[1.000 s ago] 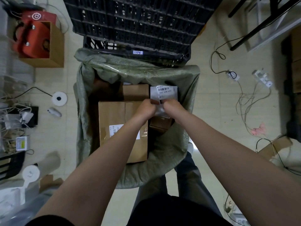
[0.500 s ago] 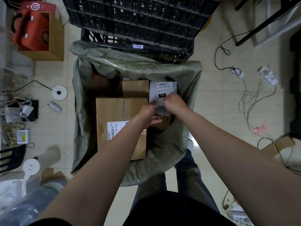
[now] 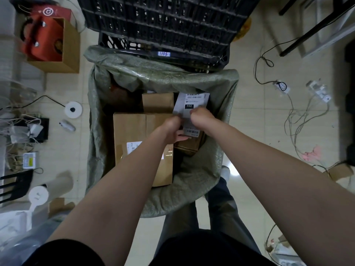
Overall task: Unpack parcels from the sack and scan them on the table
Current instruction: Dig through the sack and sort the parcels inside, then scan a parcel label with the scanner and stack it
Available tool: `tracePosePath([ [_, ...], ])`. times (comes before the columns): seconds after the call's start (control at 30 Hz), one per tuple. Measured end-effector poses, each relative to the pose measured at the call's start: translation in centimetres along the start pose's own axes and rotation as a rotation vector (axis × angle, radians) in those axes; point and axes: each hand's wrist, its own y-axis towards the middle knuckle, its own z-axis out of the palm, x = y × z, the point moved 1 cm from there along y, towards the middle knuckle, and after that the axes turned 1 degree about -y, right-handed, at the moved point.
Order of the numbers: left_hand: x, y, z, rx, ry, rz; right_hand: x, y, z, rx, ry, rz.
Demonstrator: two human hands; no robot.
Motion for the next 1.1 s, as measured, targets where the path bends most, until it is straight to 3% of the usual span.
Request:
tracePosePath([
  [0.3,-2.5,-7.7,0.6,-0.181,0.406,0.145,0.5,-6.0,-7.1,0.08,0.175,-0.049],
  [0.47,-7.3,-12.7,5.0,-0.248,0.671,0.264,0.9,-8.3,-14.2,0.051,0.006,-0.203],
  [0.63,-13.4,-15.8,13.4,-0.32,0.759,0.4,0.6,-9.1,-24.4,0.003,-0.298,-0.36],
  [0.77,-17.5,-17.1,22.3,-0.265,0.789,0.416,-0.5,-8.8,-34.3,-0.043,-0.462,-0.44],
  [1.1,-27.4,-14.4,42.6,-0.217,0.835,0.5,-4.6,-6.6,-57.5,-0.219,-0.504,-0.519],
])
